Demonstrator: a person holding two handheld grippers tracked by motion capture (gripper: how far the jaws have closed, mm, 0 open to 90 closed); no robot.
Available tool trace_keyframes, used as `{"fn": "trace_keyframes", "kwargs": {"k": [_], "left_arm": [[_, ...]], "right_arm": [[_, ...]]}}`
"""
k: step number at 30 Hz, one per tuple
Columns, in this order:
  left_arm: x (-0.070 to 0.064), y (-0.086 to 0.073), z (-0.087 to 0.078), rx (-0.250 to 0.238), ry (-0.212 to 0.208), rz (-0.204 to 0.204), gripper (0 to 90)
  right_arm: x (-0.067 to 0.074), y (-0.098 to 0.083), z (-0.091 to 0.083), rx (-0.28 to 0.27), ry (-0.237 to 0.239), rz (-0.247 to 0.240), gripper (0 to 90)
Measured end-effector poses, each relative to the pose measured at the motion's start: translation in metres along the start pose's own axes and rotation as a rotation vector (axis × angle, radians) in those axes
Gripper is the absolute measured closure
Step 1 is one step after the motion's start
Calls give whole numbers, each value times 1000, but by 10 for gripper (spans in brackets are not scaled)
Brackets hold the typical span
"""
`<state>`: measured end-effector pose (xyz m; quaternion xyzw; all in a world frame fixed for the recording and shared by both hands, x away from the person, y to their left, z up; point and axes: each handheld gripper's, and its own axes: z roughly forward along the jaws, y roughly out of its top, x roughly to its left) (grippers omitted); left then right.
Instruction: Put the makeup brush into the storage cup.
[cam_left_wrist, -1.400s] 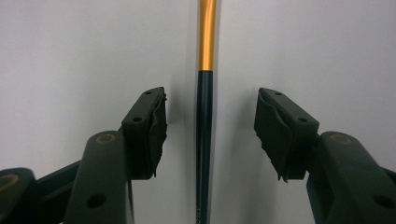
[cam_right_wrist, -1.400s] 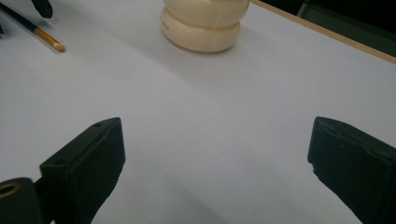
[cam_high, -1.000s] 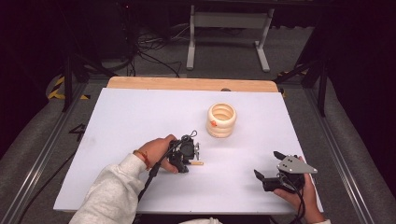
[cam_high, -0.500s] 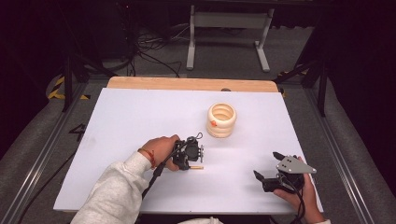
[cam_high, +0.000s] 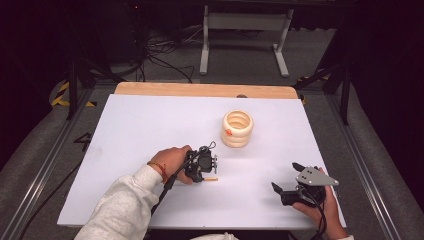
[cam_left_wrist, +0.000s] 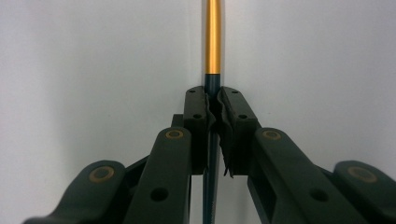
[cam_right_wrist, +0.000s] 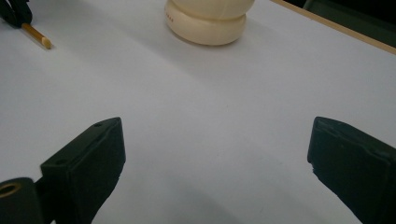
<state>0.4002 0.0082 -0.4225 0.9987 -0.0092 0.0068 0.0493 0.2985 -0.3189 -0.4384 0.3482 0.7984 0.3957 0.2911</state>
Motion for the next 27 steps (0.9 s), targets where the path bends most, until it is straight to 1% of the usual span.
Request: {"fn": "trace_keyframes", "kwargs": {"k": [4, 7, 8, 9, 10, 11, 13, 15, 17, 18, 19, 20, 22, 23, 24, 25, 26, 27], "left_arm": [[-2, 0, 0, 1, 11, 3, 829], [-3, -1, 0, -10, 19, -5, 832], [-5, -3, 0, -23, 32, -8, 833], [-6, -5, 0, -33, 36, -7, 833], [-6, -5, 0, -33, 36, -7, 834], [-7, -7, -1, -43, 44, -12, 834], [-7, -11, -1, -70, 43, -22, 833], [-6, -15, -3, -85, 49, -27, 833], [-5, -20, -8, -121, 51, -27, 834], [-5, -22, -11, -134, 67, -37, 834], [-6, -27, -16, -168, 67, -46, 834], [-6, -27, -16, -168, 67, -46, 834], [-5, -34, -23, -200, 83, -51, 834], [-4, -37, -26, -222, 91, -48, 834], [-4, -41, -29, -252, 94, -61, 834], [-4, -44, -31, -270, 96, -65, 834], [-4, -47, -33, -294, 107, -69, 834], [-5, -50, -35, -327, 114, -90, 834]], "right_arm": [[0, 0, 0, 2, -2, -1, 49], [-1, 0, 0, 1, -4, 2, 49], [-1, 0, -1, -1, -5, 2, 50], [-1, 0, -1, 0, -6, 4, 50], [-1, 0, -1, 0, -6, 4, 50], [-1, -1, -1, 6, -12, 7, 50], [-2, -1, 0, 19, -20, 16, 51], [-3, -1, 0, 21, -23, 24, 52], [-4, -1, -1, 17, -25, 30, 52], [-5, -1, -1, 15, -25, 33, 52], [-5, -1, -1, 15, -28, 34, 52], [-5, -1, -1, 15, -28, 34, 52], [-5, -1, -1, 15, -28, 38, 52], [-5, -1, -1, 12, -29, 38, 52], [-5, -1, -1, 12, -29, 38, 52], [-5, -1, -1, 11, -31, 40, 52], [-5, -1, -1, 12, -34, 38, 52], [-5, -1, -2, 12, -33, 41, 52]]}}
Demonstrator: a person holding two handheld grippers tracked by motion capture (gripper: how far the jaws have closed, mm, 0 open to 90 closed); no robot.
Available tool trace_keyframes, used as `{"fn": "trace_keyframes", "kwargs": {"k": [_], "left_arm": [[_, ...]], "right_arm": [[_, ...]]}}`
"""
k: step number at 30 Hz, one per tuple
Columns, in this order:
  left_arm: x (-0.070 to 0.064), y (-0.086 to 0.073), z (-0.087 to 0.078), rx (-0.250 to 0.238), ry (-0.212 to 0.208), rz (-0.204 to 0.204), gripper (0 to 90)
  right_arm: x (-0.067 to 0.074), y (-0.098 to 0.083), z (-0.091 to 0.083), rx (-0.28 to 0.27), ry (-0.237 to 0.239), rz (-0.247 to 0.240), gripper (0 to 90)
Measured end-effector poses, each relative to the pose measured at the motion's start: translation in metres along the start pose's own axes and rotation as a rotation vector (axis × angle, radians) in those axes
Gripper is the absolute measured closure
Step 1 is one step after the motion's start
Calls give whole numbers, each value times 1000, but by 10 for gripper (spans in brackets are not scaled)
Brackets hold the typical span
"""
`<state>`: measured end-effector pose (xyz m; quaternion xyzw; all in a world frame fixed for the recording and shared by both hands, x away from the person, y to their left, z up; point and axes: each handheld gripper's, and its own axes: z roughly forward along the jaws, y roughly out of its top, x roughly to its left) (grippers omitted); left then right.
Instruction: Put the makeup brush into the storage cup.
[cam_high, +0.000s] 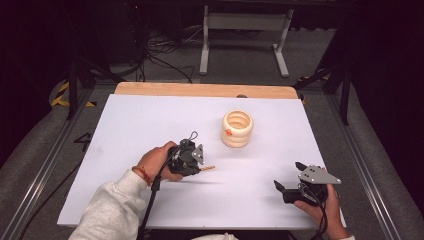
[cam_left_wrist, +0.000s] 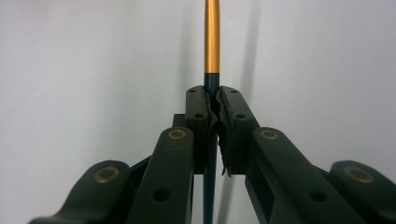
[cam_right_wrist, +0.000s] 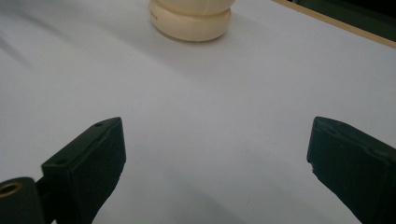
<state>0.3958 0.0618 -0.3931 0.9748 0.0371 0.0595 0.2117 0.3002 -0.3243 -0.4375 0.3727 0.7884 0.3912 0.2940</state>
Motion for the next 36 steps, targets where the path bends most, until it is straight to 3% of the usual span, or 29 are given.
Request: {"fn": "trace_keyframes", "kwargs": {"k": [6, 10, 18, 25, 28, 36], "left_arm": [[-6, -13, -8, -122, 119, -25, 835], [-6, -22, -22, -228, 165, -58, 835], [-3, -32, -37, -375, 180, -119, 835], [-3, -36, -45, -424, 200, -136, 835], [-3, -38, -51, -456, 212, -153, 835], [1, -38, -62, -544, 211, -184, 835]], "right_arm": [[-3, -1, 1, 12, 1, 26, 54], [-4, -1, -1, 3, -3, 37, 54], [-2, 0, 0, 12, -9, 15, 54], [-4, -1, -1, 10, -24, 28, 54], [-3, 1, -3, -11, 8, 44, 54], [-1, 1, -5, -34, 10, 20, 53]]}}
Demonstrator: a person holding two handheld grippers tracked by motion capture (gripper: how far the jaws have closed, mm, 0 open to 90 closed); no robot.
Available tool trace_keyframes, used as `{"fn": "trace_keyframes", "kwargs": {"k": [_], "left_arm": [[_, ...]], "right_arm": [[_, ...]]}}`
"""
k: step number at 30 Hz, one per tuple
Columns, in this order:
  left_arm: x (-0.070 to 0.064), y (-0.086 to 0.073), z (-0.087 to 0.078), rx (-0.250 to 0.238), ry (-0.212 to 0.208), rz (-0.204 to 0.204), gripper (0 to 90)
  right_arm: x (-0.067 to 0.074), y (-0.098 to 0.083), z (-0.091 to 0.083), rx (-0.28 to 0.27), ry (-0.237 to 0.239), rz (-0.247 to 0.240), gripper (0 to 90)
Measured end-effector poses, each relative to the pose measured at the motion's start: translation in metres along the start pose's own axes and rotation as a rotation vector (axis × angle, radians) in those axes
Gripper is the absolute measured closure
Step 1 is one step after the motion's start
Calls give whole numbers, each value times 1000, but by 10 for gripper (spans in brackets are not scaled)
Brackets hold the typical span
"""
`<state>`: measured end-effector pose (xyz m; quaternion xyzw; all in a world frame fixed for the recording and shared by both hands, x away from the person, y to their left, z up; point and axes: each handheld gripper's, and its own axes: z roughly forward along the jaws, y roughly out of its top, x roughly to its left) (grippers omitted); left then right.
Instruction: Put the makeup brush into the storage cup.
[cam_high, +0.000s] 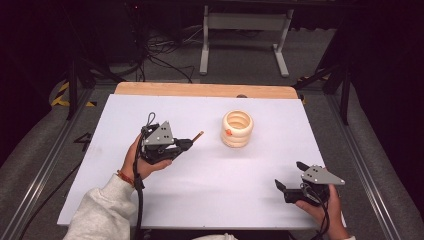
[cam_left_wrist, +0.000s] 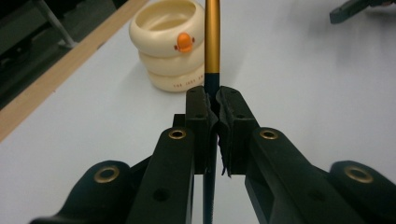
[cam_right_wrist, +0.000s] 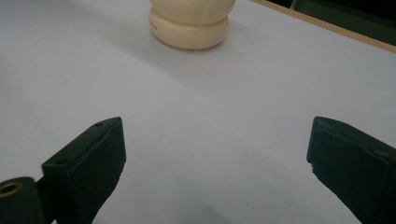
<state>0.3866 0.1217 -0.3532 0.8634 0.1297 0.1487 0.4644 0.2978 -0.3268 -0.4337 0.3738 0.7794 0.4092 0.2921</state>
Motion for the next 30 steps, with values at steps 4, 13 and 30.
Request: {"fn": "trace_keyframes", "kwargs": {"k": [4, 13, 30], "left_arm": [[3, 4, -4, -60, 4, -17, 835], [6, 24, 2, -105, 29, -8, 835], [18, 50, 14, -195, 17, -32, 835]], "right_arm": [[2, 2, -2, -25, 14, -4, 51], [2, 2, -2, -28, -5, -4, 51], [4, 1, 0, -17, -25, -25, 49]]}}
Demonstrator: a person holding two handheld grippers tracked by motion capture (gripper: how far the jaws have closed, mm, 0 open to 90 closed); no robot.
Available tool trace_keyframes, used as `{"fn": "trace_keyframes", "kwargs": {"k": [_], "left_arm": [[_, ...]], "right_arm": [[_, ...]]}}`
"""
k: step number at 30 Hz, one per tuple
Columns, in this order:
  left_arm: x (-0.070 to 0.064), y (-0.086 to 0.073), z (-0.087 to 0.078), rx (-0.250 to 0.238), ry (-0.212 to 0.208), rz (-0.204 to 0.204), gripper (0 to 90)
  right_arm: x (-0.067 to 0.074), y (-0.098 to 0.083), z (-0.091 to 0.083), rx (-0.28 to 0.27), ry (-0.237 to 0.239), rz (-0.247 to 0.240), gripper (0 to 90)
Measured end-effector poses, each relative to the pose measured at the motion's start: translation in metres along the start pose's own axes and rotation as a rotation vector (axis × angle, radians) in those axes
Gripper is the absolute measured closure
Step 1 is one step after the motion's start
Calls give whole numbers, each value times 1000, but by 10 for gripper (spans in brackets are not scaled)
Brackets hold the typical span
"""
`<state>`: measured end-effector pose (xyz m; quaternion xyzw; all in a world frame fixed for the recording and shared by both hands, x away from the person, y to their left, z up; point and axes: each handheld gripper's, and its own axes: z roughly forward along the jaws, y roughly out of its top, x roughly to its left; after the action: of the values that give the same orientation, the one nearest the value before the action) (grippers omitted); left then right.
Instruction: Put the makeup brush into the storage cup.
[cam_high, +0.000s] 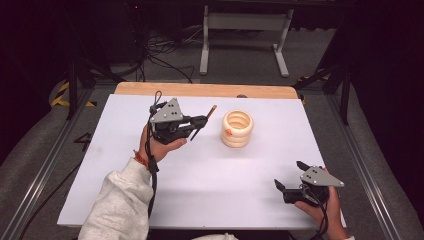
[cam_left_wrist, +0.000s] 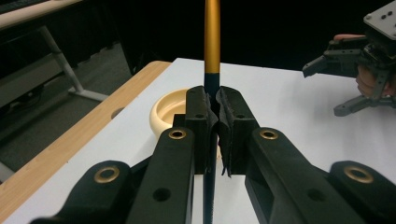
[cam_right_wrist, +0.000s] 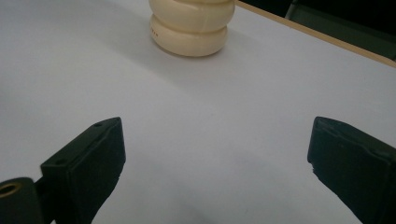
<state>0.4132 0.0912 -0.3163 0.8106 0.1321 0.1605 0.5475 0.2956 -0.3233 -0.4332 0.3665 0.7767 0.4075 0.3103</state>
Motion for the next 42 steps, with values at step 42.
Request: {"fn": "trace_keyframes", "kwargs": {"k": [42], "left_arm": [[11, 39, 51, -83, -59, 5, 835]], "right_arm": [[-1, 0, 0, 5, -6, -3, 48]]}}
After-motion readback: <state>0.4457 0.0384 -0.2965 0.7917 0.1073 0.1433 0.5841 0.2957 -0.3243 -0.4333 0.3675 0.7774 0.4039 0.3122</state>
